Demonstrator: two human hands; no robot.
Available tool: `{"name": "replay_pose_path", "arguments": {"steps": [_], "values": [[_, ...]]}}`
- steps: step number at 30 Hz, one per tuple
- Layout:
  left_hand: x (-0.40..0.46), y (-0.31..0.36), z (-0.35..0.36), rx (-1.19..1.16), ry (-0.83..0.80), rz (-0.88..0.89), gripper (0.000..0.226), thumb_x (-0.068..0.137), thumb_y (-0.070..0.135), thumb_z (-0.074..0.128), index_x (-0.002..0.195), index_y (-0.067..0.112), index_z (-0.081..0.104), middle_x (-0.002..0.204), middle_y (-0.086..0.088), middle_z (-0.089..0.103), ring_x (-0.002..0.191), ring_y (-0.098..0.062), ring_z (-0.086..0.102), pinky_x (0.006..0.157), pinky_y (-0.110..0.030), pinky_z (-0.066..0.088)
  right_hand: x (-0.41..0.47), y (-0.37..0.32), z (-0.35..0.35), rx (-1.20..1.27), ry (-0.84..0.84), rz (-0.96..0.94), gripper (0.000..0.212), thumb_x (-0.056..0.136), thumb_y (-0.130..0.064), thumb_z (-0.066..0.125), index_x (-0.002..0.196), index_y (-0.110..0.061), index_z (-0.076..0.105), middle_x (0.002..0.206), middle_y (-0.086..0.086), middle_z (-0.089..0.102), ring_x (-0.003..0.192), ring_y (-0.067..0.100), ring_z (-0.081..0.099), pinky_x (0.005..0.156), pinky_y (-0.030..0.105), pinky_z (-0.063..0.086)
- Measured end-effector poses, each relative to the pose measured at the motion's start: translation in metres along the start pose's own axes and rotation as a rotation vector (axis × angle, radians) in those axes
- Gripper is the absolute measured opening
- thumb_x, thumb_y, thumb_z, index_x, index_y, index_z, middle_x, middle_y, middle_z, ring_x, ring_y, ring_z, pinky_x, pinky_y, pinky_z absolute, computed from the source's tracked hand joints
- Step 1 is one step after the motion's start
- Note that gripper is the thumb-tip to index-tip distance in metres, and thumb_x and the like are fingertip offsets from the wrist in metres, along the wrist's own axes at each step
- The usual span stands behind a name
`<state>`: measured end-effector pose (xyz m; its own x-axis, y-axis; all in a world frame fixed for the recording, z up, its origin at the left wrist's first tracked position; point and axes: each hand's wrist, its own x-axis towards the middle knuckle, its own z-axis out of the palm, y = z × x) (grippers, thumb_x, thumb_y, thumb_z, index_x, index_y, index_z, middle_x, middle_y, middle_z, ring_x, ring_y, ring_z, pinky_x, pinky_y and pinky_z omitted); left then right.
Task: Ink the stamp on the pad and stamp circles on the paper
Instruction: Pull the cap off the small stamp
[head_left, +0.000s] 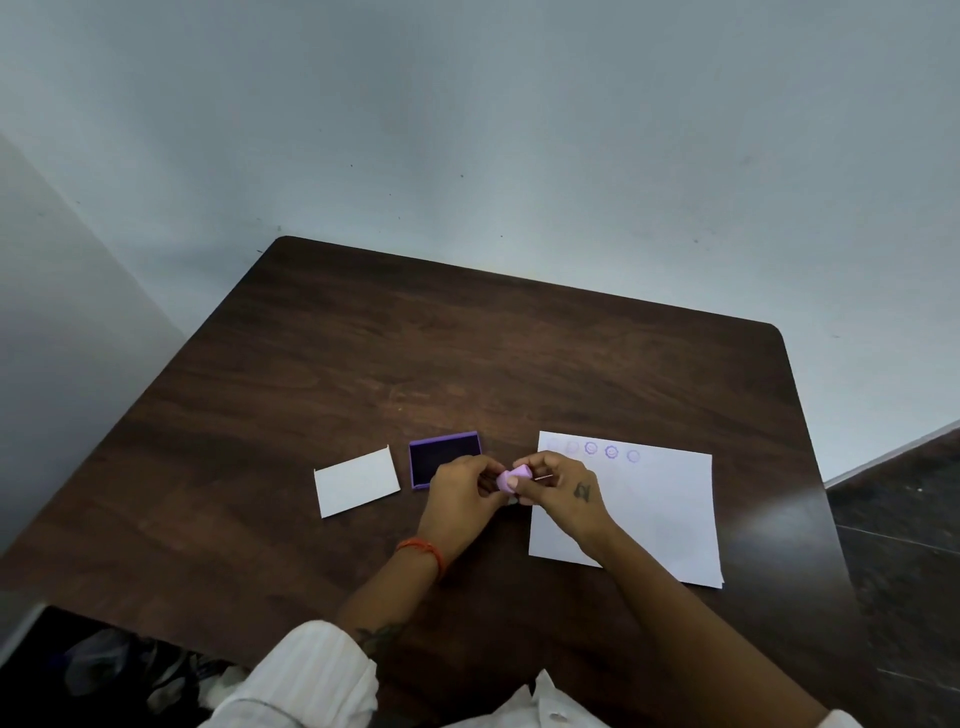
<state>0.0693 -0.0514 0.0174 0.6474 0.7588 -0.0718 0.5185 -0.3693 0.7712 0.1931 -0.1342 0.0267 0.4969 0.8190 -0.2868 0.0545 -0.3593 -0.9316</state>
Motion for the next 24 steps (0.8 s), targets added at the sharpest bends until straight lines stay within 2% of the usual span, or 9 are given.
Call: {"name": "replay_pose_path", "arguments": {"steps": [3, 5, 9, 12, 17, 24], "values": [[-0.002, 0.001, -0.001, -0.008, 0.0, 0.006, 0.026, 0.074, 0.018, 0.074, 0.099, 0.017, 0.066, 0.096, -0.002, 0.07, 0.079, -0.003, 0.06, 0.069, -0.006, 0.043, -0.001, -0.001, -0.001, 0.029, -0.002, -0.001, 0.014, 0.077, -0.01, 0.071, 0.091, -0.01, 0.07, 0.092, 0.016, 0.072, 0.081, 0.021, 0.068, 0.068, 0.018, 0.057], [-0.004, 0.001, -0.002, -0.012, 0.002, 0.011, 0.027, 0.073, 0.017, 0.074, 0.099, 0.017, 0.066, 0.096, -0.001, 0.07, 0.081, -0.005, 0.062, 0.072, -0.008, 0.046, -0.002, -0.002, -0.004, 0.047, -0.023, 0.016, 0.017, 0.077, -0.008, 0.07, 0.095, -0.008, 0.069, 0.095, 0.017, 0.071, 0.084, 0.021, 0.068, 0.071, 0.018, 0.056], [-0.005, 0.002, -0.005, -0.028, 0.001, 0.0, 0.025, 0.076, 0.016, 0.072, 0.099, 0.017, 0.066, 0.096, -0.001, 0.07, 0.084, -0.007, 0.063, 0.079, -0.015, 0.049, -0.003, -0.004, -0.007, 0.198, -0.044, 0.113, 0.023, 0.08, -0.004, 0.066, 0.103, -0.004, 0.065, 0.103, 0.018, 0.069, 0.093, 0.026, 0.067, 0.082, 0.028, 0.057], [-0.007, -0.001, -0.005, -0.084, -0.017, -0.043, 0.019, 0.077, 0.014, 0.07, 0.096, 0.017, 0.066, 0.096, 0.0, 0.069, 0.086, -0.006, 0.063, 0.082, -0.019, 0.051, -0.002, -0.005, -0.009, 0.413, -0.039, 0.245, 0.021, 0.083, -0.003, 0.062, 0.104, -0.005, 0.064, 0.102, 0.014, 0.068, 0.089, 0.022, 0.068, 0.07, 0.021, 0.059], [-0.014, -0.013, 0.0, -0.128, -0.078, -0.135, 0.023, 0.076, 0.011, 0.07, 0.097, 0.018, 0.063, 0.099, -0.001, 0.069, 0.088, -0.007, 0.064, 0.083, -0.022, 0.052, -0.002, -0.001, -0.014, 0.686, -0.043, 0.413, 0.016, 0.088, 0.0, 0.054, 0.097, -0.007, 0.065, 0.099, 0.012, 0.068, 0.089, 0.022, 0.066, 0.07, 0.024, 0.059], [-0.017, -0.021, 0.002, -0.026, -0.083, -0.122, 0.028, 0.074, 0.014, 0.074, 0.099, 0.019, 0.063, 0.105, 0.0, 0.065, 0.08, -0.005, 0.058, 0.073, -0.015, 0.047, -0.005, -0.004, -0.014, 0.83, -0.045, 0.481, 0.016, 0.087, 0.002, 0.052, 0.094, -0.004, 0.065, 0.098, 0.014, 0.067, 0.087, 0.02, 0.064, 0.065, 0.022, 0.06]]}}
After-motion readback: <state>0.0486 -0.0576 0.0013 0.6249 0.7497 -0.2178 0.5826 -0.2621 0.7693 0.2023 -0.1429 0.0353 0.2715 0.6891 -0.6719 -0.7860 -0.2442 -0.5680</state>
